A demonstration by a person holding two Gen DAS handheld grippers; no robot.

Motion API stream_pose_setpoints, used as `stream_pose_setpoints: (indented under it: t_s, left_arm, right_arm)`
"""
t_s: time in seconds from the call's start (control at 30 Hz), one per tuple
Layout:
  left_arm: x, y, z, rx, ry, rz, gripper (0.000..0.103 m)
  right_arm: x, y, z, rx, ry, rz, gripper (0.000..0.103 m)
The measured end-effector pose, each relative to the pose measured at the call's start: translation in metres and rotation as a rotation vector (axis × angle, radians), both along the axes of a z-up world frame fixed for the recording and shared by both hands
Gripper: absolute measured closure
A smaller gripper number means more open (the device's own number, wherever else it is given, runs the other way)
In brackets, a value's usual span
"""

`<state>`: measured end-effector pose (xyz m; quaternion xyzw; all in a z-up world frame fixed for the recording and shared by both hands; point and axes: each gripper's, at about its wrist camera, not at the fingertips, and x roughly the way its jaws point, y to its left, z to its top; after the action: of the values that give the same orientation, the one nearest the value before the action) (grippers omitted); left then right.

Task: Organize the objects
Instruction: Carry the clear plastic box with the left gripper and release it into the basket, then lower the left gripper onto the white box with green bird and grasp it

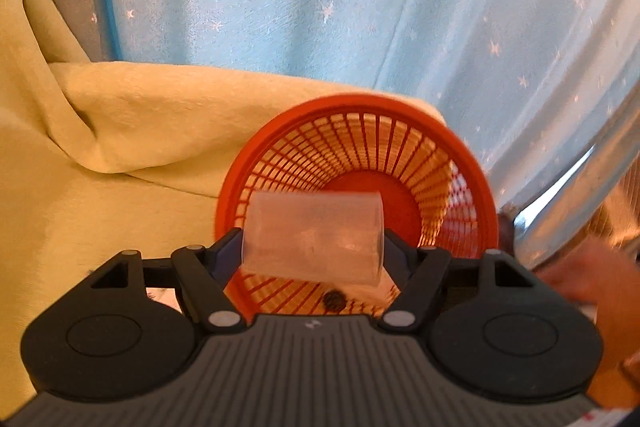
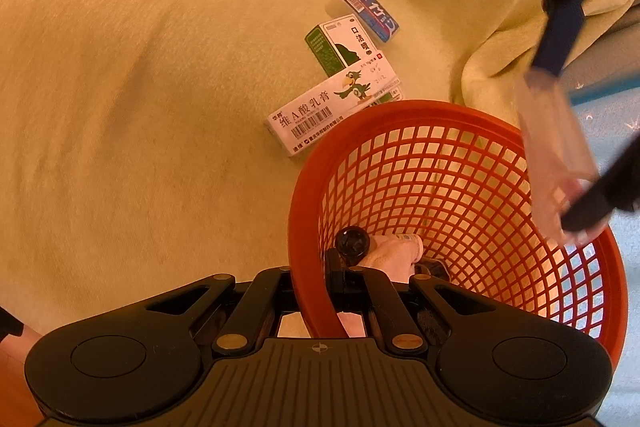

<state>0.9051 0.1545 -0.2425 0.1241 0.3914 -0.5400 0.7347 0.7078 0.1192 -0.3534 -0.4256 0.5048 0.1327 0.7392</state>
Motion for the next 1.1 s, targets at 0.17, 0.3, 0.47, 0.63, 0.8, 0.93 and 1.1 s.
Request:
stream_pose_setpoints:
  t_s: [0.17,0.3,0.47,0.63,0.8,0.93,1.1]
  left_arm:
    - [0.000,-0.006,0.003,-0.023,-0.002,0.017,0.029]
    - [-0.001,0.003,0.001,-0.005,-0.013,0.043,0.029]
    - [0.002,0.026,-0.008,0.036,-0.013,0.096,0.029]
    - [0.010,0.048,-0.017,0.091,-0.013,0.144,0.029]
    - [0.016,0.070,-0.025,0.130,-0.017,0.191,0.029]
    - [0.021,0.084,-0.033,0.160,-0.021,0.229,0.029]
    - [0.026,0.096,-0.045,0.182,-0.007,0.277,0.029]
  right_arm:
    - [-0.001,-0.001,0.000,0.004,-0.003,-0.003,0.103]
    - [-0.001,-0.003,0.001,0.007,-0.006,-0.009,0.103]
    - [0.001,-0.003,0.001,0.008,-0.007,-0.012,0.103]
    - [0.001,-0.003,0.001,0.006,-0.005,-0.010,0.103]
    - [0.001,-0.004,0.001,0.004,-0.004,-0.010,0.103]
    - [0.001,-0.004,0.000,0.001,-0.004,-0.009,0.103]
    - [0.001,-0.003,-0.001,-0.002,0.000,-0.004,0.103]
